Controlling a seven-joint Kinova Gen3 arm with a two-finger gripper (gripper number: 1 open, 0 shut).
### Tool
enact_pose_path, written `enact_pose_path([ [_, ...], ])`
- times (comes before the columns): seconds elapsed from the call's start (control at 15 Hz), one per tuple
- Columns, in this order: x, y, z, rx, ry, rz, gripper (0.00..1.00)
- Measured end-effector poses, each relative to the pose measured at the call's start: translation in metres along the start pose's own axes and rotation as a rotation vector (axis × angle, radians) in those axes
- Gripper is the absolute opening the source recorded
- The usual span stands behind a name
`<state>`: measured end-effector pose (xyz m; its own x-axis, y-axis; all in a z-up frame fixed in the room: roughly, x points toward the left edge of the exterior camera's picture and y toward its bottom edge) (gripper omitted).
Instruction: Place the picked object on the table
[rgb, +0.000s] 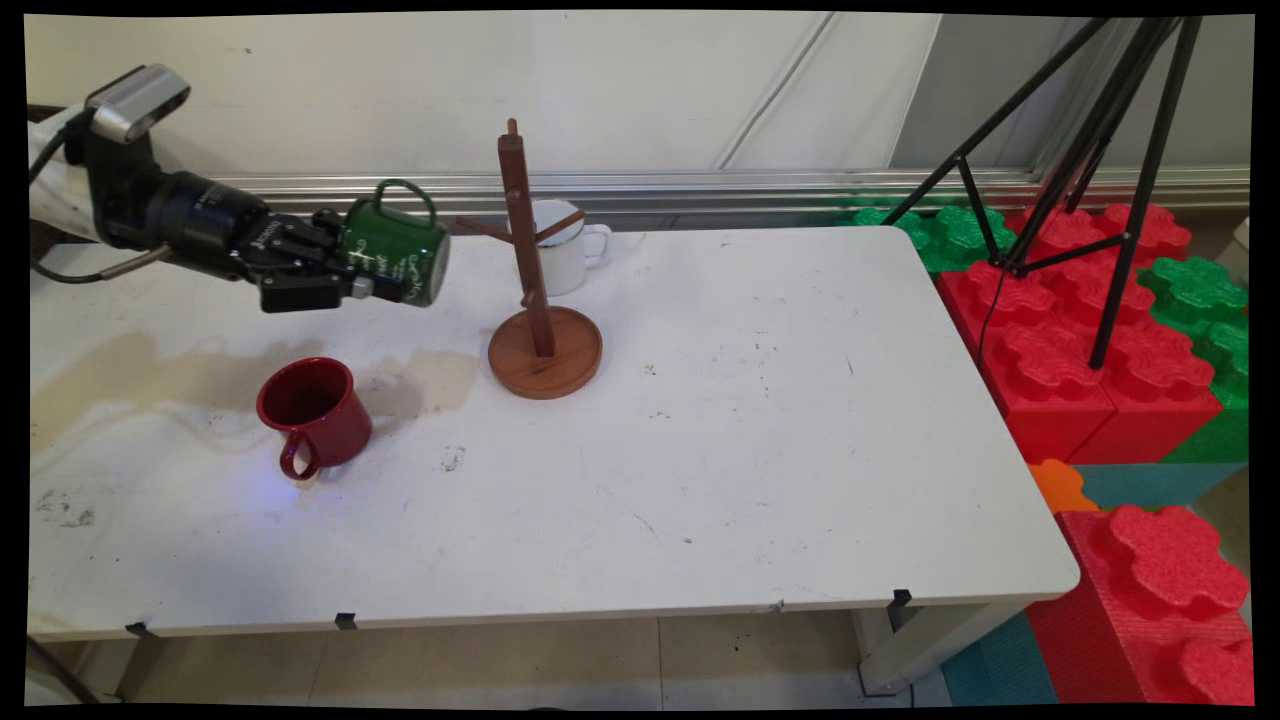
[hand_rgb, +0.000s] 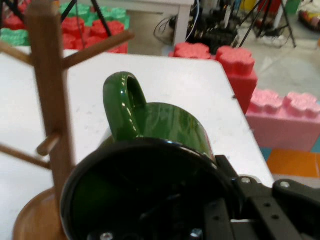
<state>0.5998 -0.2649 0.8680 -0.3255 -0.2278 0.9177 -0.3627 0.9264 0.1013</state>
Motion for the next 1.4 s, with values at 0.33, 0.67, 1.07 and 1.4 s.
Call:
enact_pose_path([
  [0.33, -0.009, -0.008, -0.023, 0.029, -0.055, 0.037, 0.0],
  [0.67, -0.02, -0.016, -0.042, 0.058, -0.123, 0.076, 0.0],
  [1.07, -0.036, -0.029, -0.066, 0.111, -0.235, 0.122, 0.0],
  [1.4, -0.048, -0.041, -0.079, 0.139, -0.324, 0.165, 0.0],
])
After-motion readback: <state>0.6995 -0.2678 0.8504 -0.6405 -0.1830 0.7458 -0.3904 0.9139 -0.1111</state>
